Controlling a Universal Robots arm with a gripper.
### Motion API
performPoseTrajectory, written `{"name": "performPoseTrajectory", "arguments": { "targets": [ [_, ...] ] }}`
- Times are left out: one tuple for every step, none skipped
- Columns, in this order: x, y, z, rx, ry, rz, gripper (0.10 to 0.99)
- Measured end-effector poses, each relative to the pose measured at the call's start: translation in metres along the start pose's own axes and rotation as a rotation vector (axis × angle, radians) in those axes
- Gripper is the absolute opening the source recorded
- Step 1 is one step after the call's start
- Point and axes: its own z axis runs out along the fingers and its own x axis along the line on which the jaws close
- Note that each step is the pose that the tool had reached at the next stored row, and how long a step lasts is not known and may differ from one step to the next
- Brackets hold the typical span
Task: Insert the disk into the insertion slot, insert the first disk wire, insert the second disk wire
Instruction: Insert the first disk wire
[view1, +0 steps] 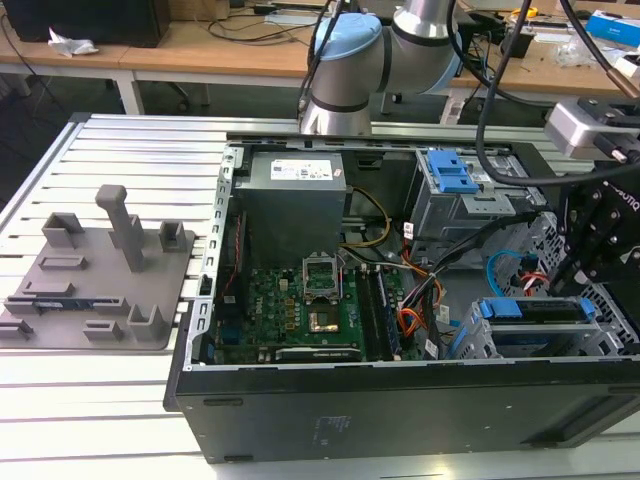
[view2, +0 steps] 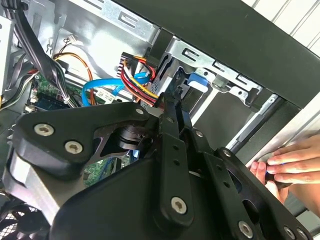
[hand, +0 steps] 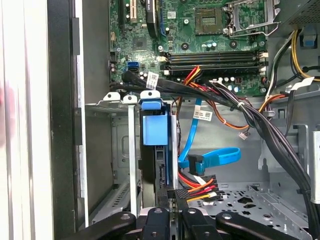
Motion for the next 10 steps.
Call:
{"name": "performPoseTrajectory", "arguments": {
  "targets": [
    [0.0003,0.0,0.0002,0.0,-0.0001,0.0,0.165],
    [0.0006,0.0,0.0004,0.0,-0.0001,0.0,0.165],
    [0.0012,-0.0001,0.0007,0.0,-0.0001,0.0,0.165],
    [0.0015,-0.0001,0.0011,0.0,-0.0001,0.0,0.165],
    [0.0017,-0.0001,0.0014,0.0,0.0001,0.0,0.165],
    [0.0018,-0.0001,0.0015,0.0,0.0001,0.0,0.165],
    [0.0018,-0.0001,0.0015,0.0,0.0002,0.0,0.165],
    [0.0018,-0.0001,0.0016,0.0,0.0002,0.0,0.165],
    [0.0018,-0.0001,0.0016,0.0,0.0001,0.0,0.165],
    [0.0018,-0.0001,0.0019,0.0,0.0001,0.0,0.165]
  ]
}}
